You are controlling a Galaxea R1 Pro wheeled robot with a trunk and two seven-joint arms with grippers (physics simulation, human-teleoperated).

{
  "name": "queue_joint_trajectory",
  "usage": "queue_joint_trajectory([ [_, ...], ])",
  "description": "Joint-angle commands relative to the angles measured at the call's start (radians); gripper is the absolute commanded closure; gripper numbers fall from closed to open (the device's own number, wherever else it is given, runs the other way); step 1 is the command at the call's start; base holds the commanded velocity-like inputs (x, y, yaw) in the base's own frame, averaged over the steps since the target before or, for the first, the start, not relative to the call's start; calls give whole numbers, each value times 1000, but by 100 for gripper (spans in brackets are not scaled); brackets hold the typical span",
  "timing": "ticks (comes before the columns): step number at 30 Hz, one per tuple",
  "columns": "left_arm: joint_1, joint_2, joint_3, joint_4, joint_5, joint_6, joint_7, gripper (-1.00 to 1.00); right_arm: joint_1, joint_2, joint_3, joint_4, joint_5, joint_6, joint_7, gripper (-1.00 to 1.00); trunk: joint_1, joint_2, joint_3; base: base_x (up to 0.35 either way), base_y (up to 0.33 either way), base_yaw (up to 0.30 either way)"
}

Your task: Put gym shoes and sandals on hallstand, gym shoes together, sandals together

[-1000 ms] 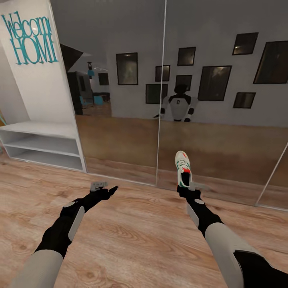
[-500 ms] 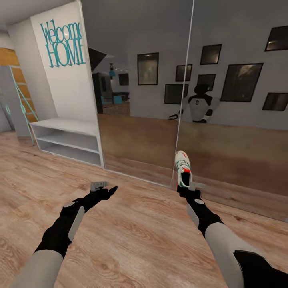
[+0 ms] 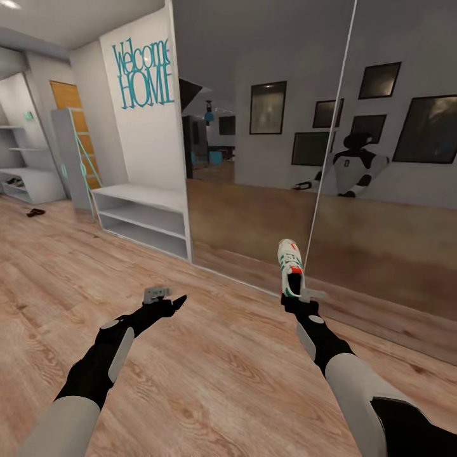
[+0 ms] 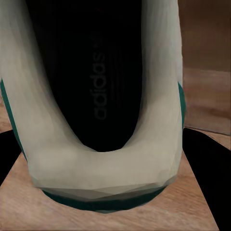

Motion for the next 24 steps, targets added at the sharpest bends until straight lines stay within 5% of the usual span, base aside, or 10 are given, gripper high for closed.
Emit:
queue_joint_trajectory([
  [1,0,0,2,-1,10,10,-3,-100,-1,1,-3,0,2,-3,-1,100,0,0,-2,0,0,295],
  [24,0,0,2,-2,10,10,-3,-100,-1,2,-2,1,2,-2,-1,100,0,0,-20,0,0,280],
])
